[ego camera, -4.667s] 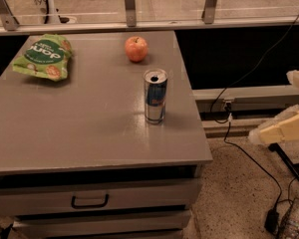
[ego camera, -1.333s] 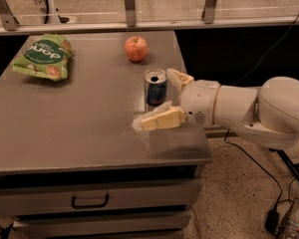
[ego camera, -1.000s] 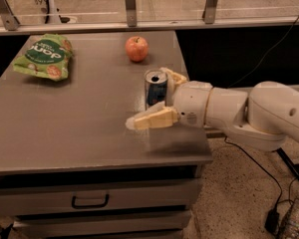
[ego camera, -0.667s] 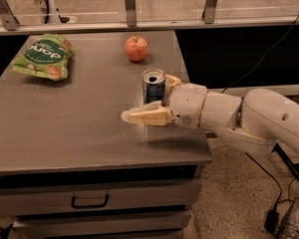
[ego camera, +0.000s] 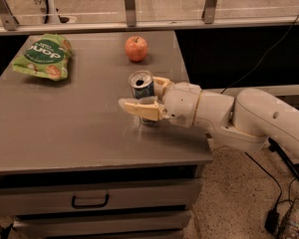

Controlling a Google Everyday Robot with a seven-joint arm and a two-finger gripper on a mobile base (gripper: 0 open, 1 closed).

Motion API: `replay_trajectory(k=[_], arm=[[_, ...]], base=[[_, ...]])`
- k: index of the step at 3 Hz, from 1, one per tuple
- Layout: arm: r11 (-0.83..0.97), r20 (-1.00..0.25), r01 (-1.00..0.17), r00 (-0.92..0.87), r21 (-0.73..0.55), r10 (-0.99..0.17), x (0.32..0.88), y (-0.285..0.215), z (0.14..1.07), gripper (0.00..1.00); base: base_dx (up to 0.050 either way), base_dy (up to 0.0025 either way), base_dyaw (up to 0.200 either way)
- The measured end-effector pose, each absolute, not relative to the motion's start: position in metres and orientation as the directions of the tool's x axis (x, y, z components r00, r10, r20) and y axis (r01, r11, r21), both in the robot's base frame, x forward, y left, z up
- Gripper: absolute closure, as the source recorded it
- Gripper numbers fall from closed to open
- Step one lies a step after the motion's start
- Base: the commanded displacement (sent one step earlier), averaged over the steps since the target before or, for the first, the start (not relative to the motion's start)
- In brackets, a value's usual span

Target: Pick redbull can

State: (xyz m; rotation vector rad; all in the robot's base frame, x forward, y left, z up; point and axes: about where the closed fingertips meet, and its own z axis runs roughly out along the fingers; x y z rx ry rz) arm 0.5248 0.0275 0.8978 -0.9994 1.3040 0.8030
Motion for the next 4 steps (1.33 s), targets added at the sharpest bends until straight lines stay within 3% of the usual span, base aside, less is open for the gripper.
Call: replay_trajectory(k=[1, 2, 4], arm=[[0.385, -0.994, -0.917, 0.105, -0.106, -0.022, 0.533, 0.032, 0.918, 0.87], [0.374, -0.996, -0.925, 0.081, -0.064, 0.030, 0.547, 0.036, 0.954, 1.00], [0.317, -0.995, -0.945, -0.055, 0.080, 0.086, 0.557, 0.040, 0.977, 1.00]], base=[[0.000, 0.00000, 0.000], [0.000, 0.00000, 0.000], [0.000, 0.00000, 0.000]])
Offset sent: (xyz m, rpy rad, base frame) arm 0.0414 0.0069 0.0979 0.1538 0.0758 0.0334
